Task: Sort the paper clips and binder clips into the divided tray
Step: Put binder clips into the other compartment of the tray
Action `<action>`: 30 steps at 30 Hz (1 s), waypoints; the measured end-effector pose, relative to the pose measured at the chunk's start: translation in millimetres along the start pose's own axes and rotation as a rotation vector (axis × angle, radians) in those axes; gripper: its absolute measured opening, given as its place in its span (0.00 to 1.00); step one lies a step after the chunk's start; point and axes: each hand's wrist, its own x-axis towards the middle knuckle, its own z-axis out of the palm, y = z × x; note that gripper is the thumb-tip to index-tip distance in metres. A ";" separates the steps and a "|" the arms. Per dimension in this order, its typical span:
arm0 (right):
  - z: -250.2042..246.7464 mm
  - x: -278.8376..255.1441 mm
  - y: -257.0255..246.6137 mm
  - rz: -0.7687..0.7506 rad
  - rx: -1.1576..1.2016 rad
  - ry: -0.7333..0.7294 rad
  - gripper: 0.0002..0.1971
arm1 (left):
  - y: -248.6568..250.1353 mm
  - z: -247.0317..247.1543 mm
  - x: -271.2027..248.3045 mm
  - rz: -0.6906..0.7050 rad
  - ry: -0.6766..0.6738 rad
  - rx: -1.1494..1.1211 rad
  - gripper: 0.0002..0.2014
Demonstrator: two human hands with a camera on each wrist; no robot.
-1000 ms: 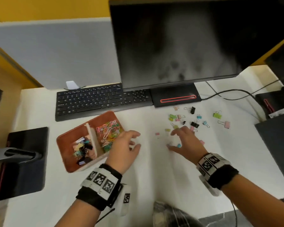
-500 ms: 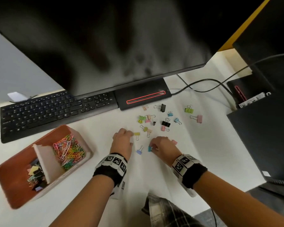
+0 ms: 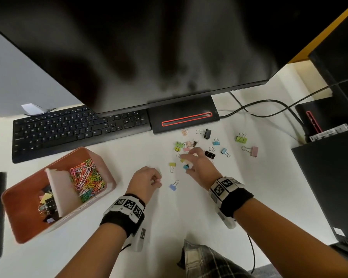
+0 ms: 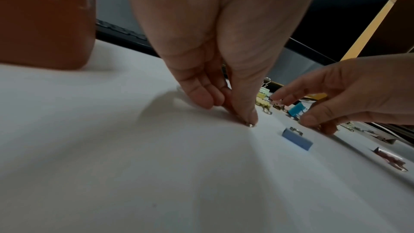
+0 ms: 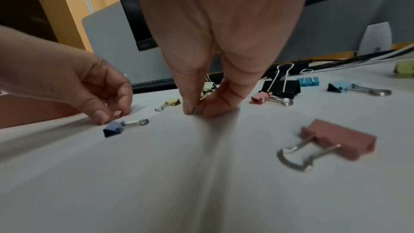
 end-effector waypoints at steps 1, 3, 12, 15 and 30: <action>0.8 3.2 -0.3 -0.010 -0.014 -0.005 0.21 | -0.1 -0.5 -0.1 0.007 -0.022 0.011 0.07; 1.5 7.1 -0.7 -0.030 -0.035 -0.001 0.16 | 0.2 -2.0 -1.0 0.035 -0.058 0.051 0.08; 4.0 1.4 7.9 0.034 -0.009 0.003 0.17 | 15.0 -3.8 -7.8 0.117 -0.267 -0.087 0.16; 4.0 -1.5 9.2 0.008 0.033 -0.008 0.16 | 28.6 8.4 -6.3 0.145 -0.363 0.005 0.23; -0.7 -1.3 20.4 -0.043 -0.011 0.020 0.10 | 32.9 20.9 -5.1 0.099 -0.241 0.097 0.16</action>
